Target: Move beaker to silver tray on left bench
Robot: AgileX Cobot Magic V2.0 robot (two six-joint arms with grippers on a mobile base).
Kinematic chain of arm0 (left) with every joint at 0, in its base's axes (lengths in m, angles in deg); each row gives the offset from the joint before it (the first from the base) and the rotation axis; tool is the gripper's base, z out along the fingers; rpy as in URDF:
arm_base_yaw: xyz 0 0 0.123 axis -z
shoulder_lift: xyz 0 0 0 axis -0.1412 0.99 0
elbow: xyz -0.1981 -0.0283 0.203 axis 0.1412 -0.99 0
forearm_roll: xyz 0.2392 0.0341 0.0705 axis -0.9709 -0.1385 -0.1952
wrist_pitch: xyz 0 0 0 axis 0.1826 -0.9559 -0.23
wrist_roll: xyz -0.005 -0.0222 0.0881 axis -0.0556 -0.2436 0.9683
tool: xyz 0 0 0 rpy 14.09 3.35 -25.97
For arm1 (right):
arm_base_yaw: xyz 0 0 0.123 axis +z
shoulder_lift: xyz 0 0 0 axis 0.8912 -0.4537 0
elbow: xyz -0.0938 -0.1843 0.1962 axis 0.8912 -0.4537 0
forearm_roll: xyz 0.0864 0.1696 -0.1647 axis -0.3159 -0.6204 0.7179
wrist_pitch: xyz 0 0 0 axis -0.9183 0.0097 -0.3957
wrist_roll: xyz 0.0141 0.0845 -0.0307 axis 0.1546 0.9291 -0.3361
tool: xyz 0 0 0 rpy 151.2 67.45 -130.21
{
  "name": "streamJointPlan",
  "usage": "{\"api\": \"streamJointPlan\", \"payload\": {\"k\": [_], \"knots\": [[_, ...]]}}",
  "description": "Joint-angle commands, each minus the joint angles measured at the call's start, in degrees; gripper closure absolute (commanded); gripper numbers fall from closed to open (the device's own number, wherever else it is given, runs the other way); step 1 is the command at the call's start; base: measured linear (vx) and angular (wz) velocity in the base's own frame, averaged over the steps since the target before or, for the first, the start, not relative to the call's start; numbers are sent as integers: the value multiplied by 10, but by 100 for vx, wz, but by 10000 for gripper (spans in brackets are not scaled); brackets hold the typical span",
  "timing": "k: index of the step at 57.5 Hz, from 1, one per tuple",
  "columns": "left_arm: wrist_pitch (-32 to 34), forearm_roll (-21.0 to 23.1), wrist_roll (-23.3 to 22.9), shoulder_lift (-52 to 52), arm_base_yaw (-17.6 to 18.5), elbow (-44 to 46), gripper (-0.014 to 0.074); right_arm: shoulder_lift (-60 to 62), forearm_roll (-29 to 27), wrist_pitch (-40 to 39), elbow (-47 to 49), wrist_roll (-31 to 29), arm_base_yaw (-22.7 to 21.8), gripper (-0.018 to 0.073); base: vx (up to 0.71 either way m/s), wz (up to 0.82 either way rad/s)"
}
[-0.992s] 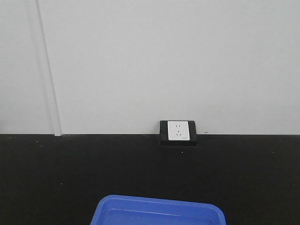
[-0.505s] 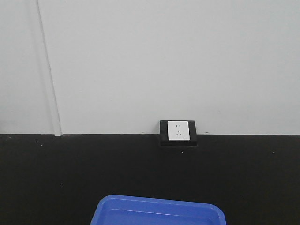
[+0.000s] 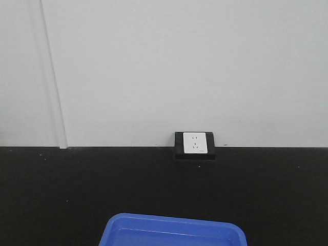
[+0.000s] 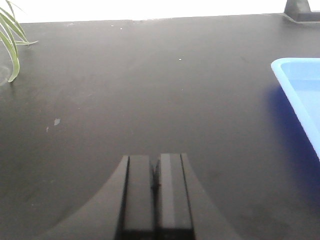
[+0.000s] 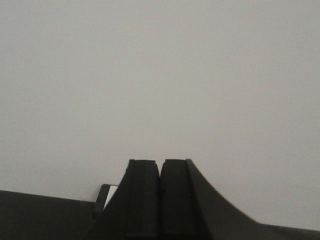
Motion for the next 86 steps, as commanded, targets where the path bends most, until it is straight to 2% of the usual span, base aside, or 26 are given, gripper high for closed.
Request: {"api": "streamJointPlan", "payload": {"k": [1, 14, 22, 29, 42, 49, 59, 67, 77, 86], "knots": [[44, 1, -1, -9, 4, -16, 595, -40, 4, -43, 29, -5, -4, 570, 0, 0], [44, 1, -1, -9, 4, -16, 595, -80, 4, -45, 29, -3, -4, 549, 0, 0], [44, 1, -1, -9, 4, -16, 595, -80, 4, -42, 29, -3, -4, 477, 0, 0], [44, 1, -1, -9, 4, -16, 595, -80, 4, -18, 29, 0, -4, 340, 0, 0], [44, 1, -1, -9, 4, -16, 595, -80, 2, -3, 29, 4, -4, -37, 0, 0], [44, 1, -1, -9, 4, -16, 595, -80, -8, -14, 29, 4, -4, -167, 0, 0], [44, 1, -1, -9, 4, -16, 595, -91, -37, -30, 29, 60, -4, -158, 0, 0], [44, 1, -1, -9, 4, -16, 595, -126, -32, 6, 28, 62, 14, -123, 0, 0], [44, 1, -1, -9, 4, -16, 595, -190, -20, 86, 28, 31, 108, -46, 0, 0], [44, 1, -1, -9, 4, -16, 595, -232, -22, 108, 28, 11, 180, 30, 0, 0]]}}
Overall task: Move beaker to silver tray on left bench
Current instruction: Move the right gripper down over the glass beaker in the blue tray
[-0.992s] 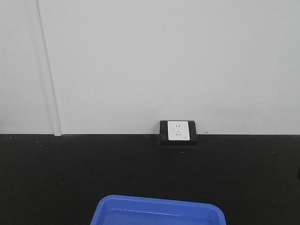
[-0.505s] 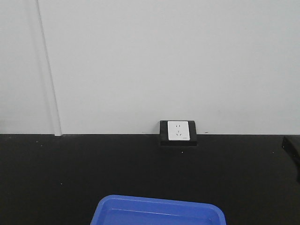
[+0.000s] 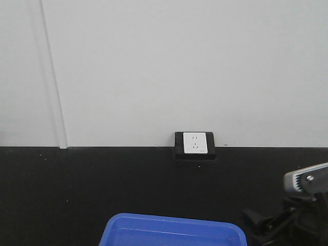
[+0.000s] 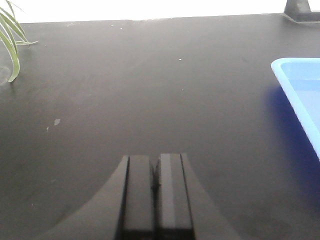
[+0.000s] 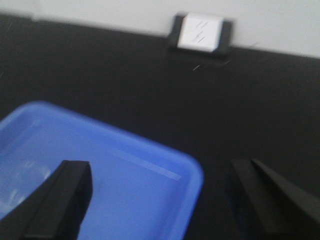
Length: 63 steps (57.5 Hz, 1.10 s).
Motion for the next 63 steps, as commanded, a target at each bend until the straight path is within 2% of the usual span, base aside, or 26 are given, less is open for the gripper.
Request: {"api": "streamJointPlan", "payload": {"k": [1, 12, 15, 18, 25, 39, 46, 54, 63], "knots": [[44, 1, -1, -9, 4, -16, 595, -12, 5, -34, 20, -15, 33, 39, 0, 0], [44, 1, -1, -9, 4, -16, 595, -35, -7, -27, 17, -15, 82, 86, 0, 0], [44, 1, -1, -9, 4, -16, 595, -32, -9, -52, -3, -16, 93, 90, 0, 0], [44, 1, -1, -9, 4, -16, 595, -26, -9, -97, -35, -15, 104, 92, 0, 0], [44, 1, -1, -9, 4, -16, 595, -13, -10, -291, -159, 0, 122, 92, 0, 0], [44, 1, -1, -9, 4, -16, 595, -32, -10, -586, -300, -1, 121, 90, 0, 0], [44, 1, -1, -9, 4, -16, 595, -63, -11, -607, -304, -1, 121, 71, 0, 0], [44, 1, -1, -9, 4, -16, 595, -113, -11, -633, -303, 0, 121, 8, 0, 0], [44, 1, -1, -9, 4, -16, 595, -166, -8, -722, -305, 2, 121, -35, 0, 0]]}}
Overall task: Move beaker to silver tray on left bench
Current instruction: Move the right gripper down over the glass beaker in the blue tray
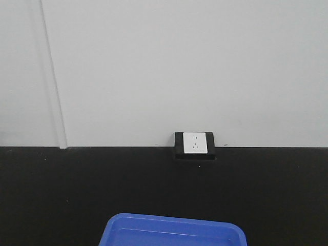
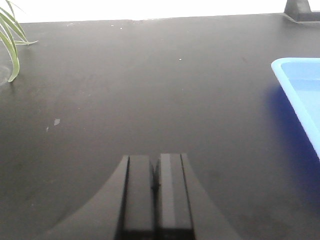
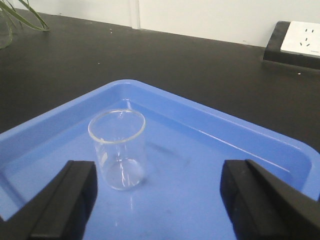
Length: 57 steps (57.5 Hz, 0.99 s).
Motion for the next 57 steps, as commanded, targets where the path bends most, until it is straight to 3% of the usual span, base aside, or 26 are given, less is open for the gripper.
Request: {"api": "streamJointPlan", "payload": {"k": [1, 9, 15, 25, 28, 46, 57], "knots": [[44, 1, -1, -9, 4, -16, 595, -13, 4, -115, 10, -1, 0, -34, 0, 0], [44, 1, -1, -9, 4, -16, 595, -49, 18, -178, 11, 18, 0, -34, 0, 0], [44, 1, -1, -9, 4, -16, 595, -84, 21, -151, 19, 49, 0, -34, 0, 0], [44, 1, -1, -9, 4, -16, 595, -130, 119, -123, 59, 56, 0, -34, 0, 0], [44, 1, -1, -9, 4, -16, 595, -141, 123, -111, 75, 62, 0, -34, 0, 0], [44, 1, -1, -9, 4, -16, 595, -159, 123, 106, 182, 100, 0, -34, 0, 0], [44, 1, -1, -9, 4, -16, 595, -159, 124, 158, 221, 99, 0, -34, 0, 0]]}}
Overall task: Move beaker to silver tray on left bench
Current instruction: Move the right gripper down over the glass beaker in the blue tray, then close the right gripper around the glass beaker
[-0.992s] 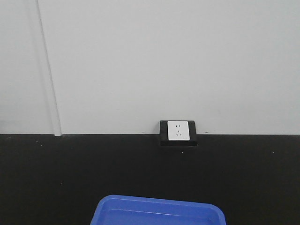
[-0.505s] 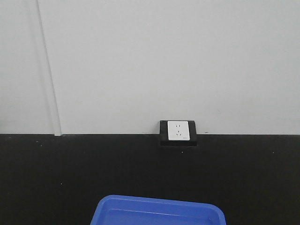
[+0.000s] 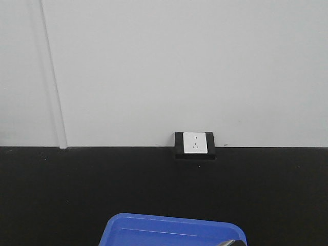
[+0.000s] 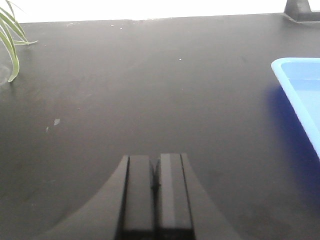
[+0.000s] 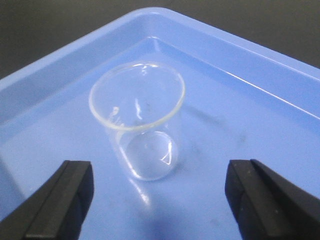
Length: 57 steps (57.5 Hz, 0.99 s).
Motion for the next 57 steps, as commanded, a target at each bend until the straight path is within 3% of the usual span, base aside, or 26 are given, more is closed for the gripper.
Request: {"api": "streamJointPlan", "payload": {"k": [1, 14, 33, 51, 57], "knots": [[44, 1, -1, -9, 4, -16, 595, 15, 3, -21, 26, -2, 0, -34, 0, 0], [44, 1, -1, -9, 4, -16, 595, -25, 5, -37, 44, -1, 0, -34, 0, 0], [44, 1, -1, -9, 4, -16, 595, -104, 25, -138, 78, 33, 0, -34, 0, 0], [44, 1, -1, -9, 4, -16, 595, -168, 52, -159, 140, 58, 0, -34, 0, 0], [44, 1, -1, -9, 4, -16, 595, -184, 51, -178, 158, 58, 0, 2, 0, 0]]}}
